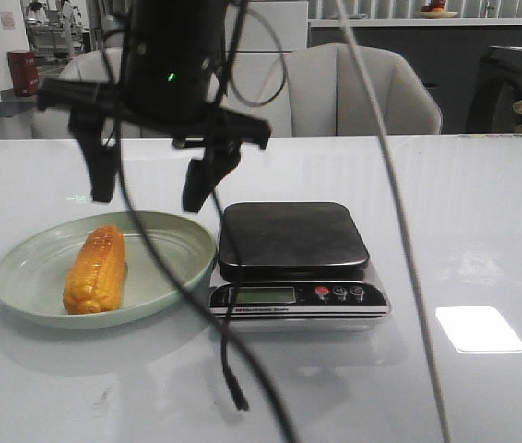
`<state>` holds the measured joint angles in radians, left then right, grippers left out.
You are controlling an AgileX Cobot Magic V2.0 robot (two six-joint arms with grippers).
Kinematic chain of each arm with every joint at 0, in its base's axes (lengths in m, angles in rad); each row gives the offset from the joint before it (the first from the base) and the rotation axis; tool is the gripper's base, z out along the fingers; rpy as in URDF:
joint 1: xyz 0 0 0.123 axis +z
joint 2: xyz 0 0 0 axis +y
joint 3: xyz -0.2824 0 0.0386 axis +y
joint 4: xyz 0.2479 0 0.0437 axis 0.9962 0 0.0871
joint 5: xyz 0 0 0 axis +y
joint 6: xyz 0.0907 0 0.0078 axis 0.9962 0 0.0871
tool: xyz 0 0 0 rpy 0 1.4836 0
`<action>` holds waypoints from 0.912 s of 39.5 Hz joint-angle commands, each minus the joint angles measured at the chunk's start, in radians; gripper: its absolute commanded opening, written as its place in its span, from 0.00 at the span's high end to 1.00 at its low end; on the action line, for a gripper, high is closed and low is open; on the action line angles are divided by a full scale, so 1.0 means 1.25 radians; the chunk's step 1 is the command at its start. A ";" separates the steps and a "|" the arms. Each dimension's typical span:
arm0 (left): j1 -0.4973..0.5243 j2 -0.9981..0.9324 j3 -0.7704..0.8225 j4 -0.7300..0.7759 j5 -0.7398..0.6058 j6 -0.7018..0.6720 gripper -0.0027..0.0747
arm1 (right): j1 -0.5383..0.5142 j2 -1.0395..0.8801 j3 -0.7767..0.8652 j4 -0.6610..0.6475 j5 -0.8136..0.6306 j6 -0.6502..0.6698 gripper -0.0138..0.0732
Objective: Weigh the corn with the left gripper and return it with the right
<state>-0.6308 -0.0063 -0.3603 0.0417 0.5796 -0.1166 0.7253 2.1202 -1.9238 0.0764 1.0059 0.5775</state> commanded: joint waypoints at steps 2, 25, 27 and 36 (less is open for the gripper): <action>0.001 0.002 -0.017 0.000 -0.066 0.000 0.80 | -0.053 -0.115 -0.029 -0.006 0.068 -0.096 0.18; 0.001 0.002 -0.017 0.000 -0.066 0.000 0.80 | -0.268 -0.448 0.261 -0.007 0.097 -0.402 0.19; 0.001 0.002 -0.017 0.000 -0.066 0.000 0.80 | -0.274 -0.496 0.321 -0.007 0.075 -0.409 0.19; 0.001 0.002 -0.017 0.000 -0.066 0.000 0.80 | -0.277 -0.745 0.573 -0.012 -0.047 -0.410 0.19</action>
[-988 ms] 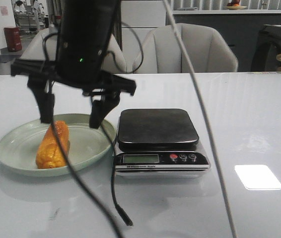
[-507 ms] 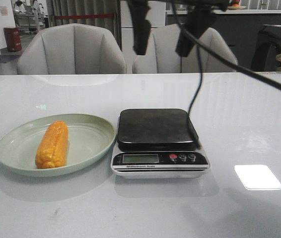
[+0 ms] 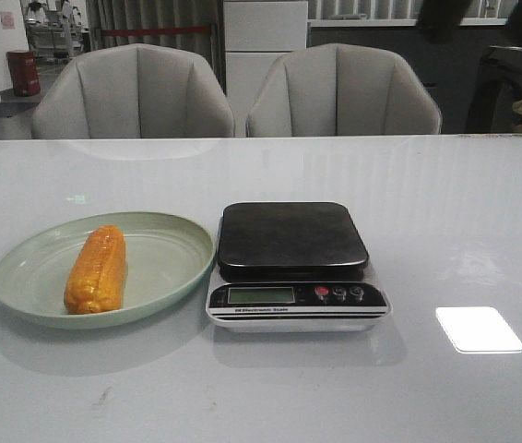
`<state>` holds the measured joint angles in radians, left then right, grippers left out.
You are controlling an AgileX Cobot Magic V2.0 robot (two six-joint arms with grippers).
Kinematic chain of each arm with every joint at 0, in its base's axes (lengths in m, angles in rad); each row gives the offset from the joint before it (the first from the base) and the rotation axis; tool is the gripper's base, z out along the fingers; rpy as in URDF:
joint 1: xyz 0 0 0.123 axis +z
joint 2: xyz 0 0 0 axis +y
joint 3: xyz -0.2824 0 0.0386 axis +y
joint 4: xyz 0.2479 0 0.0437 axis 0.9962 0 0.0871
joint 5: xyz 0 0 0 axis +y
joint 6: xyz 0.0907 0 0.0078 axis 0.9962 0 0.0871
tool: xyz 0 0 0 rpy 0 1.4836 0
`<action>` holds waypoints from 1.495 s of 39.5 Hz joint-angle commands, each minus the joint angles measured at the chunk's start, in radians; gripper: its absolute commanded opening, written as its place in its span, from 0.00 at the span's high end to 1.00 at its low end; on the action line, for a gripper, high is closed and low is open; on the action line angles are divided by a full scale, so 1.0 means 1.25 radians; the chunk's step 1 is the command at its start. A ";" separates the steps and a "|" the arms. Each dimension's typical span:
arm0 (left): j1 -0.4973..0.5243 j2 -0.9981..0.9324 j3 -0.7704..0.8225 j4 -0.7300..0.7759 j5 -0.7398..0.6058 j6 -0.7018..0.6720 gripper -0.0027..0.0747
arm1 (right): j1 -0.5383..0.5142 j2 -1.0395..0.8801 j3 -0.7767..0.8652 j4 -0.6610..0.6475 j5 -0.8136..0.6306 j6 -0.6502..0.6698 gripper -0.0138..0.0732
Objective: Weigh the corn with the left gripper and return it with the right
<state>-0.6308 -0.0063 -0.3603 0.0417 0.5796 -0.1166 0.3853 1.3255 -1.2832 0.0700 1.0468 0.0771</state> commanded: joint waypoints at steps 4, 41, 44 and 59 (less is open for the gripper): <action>0.001 0.002 -0.017 0.000 -0.066 0.000 0.80 | -0.005 -0.224 0.166 -0.007 -0.145 -0.010 0.19; 0.001 0.002 -0.017 0.000 -0.066 0.000 0.80 | -0.005 -1.076 0.848 -0.031 -0.642 -0.010 0.19; 0.001 0.002 -0.017 0.000 -0.066 0.000 0.80 | -0.005 -1.076 0.850 -0.031 -0.637 -0.010 0.19; 0.001 0.002 -0.017 0.000 -0.066 0.000 0.80 | -0.005 -1.076 0.850 -0.038 -0.594 -0.010 0.64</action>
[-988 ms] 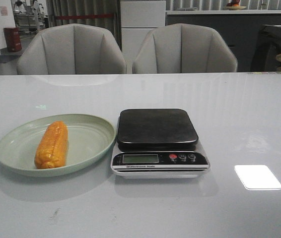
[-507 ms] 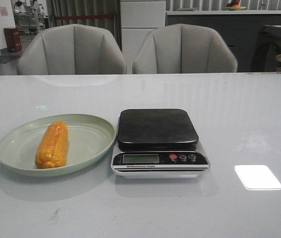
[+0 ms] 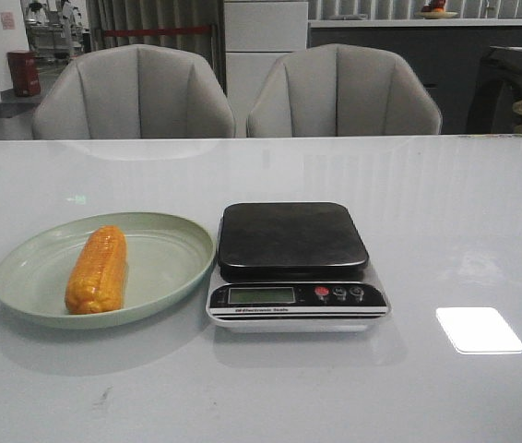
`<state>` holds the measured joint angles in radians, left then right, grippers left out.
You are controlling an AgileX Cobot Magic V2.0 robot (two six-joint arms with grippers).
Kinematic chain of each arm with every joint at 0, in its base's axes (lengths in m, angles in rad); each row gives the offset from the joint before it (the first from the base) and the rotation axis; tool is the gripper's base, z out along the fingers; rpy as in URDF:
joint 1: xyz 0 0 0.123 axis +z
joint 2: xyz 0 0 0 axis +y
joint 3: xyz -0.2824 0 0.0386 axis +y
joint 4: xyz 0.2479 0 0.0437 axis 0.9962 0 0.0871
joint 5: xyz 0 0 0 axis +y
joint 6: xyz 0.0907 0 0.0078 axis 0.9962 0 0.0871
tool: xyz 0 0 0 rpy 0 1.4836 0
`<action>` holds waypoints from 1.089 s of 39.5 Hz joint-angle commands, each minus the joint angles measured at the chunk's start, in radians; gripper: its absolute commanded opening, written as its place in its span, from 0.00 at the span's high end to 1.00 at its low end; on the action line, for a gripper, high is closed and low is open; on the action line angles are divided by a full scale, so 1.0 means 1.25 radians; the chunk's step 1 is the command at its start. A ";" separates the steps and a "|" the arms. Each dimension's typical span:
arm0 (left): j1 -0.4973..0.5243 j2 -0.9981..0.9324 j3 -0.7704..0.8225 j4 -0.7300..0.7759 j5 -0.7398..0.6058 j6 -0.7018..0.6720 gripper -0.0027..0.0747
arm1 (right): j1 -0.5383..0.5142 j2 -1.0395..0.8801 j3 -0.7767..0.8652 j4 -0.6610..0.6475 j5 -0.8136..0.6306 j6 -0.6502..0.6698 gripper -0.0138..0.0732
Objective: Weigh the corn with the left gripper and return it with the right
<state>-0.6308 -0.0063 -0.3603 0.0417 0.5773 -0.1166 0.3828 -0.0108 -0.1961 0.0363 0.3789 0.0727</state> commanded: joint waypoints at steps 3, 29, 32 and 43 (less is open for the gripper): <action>0.001 0.002 -0.017 0.000 -0.064 0.000 0.80 | -0.003 -0.007 -0.020 -0.011 -0.060 -0.006 0.64; 0.021 0.002 0.020 0.000 -0.065 0.000 0.80 | -0.003 -0.007 -0.020 -0.011 -0.060 -0.006 0.64; 0.068 0.002 0.050 0.000 -0.084 0.000 0.80 | -0.003 -0.007 -0.020 -0.011 -0.060 -0.006 0.64; 0.293 0.002 0.209 0.000 -0.329 0.000 0.80 | -0.003 -0.007 -0.020 -0.011 -0.060 -0.006 0.64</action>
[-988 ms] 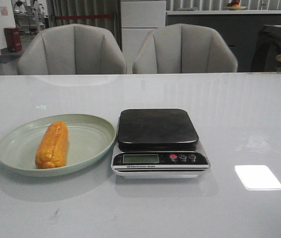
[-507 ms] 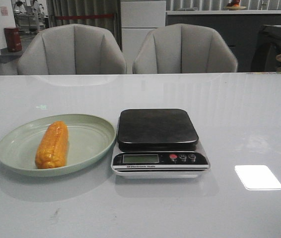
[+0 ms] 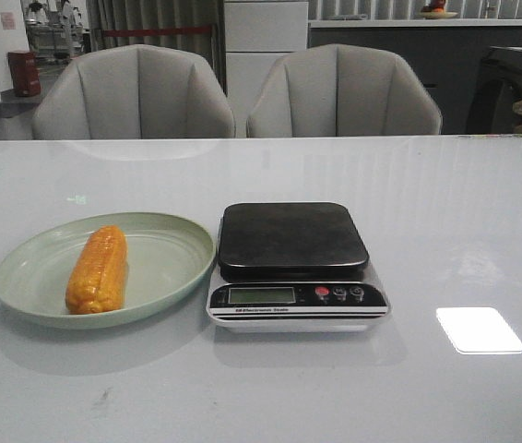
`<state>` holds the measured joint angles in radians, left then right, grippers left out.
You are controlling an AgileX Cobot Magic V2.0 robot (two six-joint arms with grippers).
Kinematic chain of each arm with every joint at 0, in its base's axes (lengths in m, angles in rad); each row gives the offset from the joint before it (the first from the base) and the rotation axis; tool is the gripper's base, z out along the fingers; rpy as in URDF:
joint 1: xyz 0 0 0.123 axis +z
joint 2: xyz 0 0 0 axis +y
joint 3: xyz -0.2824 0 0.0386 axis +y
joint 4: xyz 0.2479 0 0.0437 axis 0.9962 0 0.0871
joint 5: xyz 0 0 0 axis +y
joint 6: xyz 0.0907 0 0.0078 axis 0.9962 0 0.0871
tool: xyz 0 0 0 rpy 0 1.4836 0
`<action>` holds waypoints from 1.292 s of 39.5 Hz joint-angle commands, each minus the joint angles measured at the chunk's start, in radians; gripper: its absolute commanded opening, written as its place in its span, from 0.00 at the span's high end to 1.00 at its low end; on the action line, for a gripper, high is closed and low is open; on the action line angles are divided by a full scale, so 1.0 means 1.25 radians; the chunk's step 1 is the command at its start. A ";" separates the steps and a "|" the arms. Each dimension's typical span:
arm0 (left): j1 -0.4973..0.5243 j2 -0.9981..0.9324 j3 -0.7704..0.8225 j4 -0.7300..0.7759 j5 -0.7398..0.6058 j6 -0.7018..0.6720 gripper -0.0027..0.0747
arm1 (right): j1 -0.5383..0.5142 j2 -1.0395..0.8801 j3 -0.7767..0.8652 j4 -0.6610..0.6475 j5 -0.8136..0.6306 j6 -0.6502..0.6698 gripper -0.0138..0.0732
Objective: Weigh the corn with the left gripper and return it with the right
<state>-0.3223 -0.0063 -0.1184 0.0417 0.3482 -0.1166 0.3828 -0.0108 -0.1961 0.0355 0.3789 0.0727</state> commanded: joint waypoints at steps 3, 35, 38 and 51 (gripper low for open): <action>0.096 0.002 0.062 0.000 -0.220 0.000 0.80 | -0.003 -0.007 -0.020 -0.010 -0.060 -0.006 0.64; 0.258 -0.017 0.124 -0.015 -0.342 0.000 0.80 | -0.003 -0.007 -0.020 -0.010 -0.059 -0.006 0.64; 0.258 -0.017 0.124 -0.015 -0.342 0.000 0.80 | -0.003 -0.007 -0.020 -0.010 -0.059 -0.006 0.64; 0.258 -0.017 0.124 -0.015 -0.342 0.000 0.80 | -0.003 -0.007 -0.020 -0.010 -0.059 -0.006 0.64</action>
<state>0.0000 -0.0063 0.0071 0.0309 0.0000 -0.1166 0.3828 -0.0108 -0.1961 0.0355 0.3805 0.0727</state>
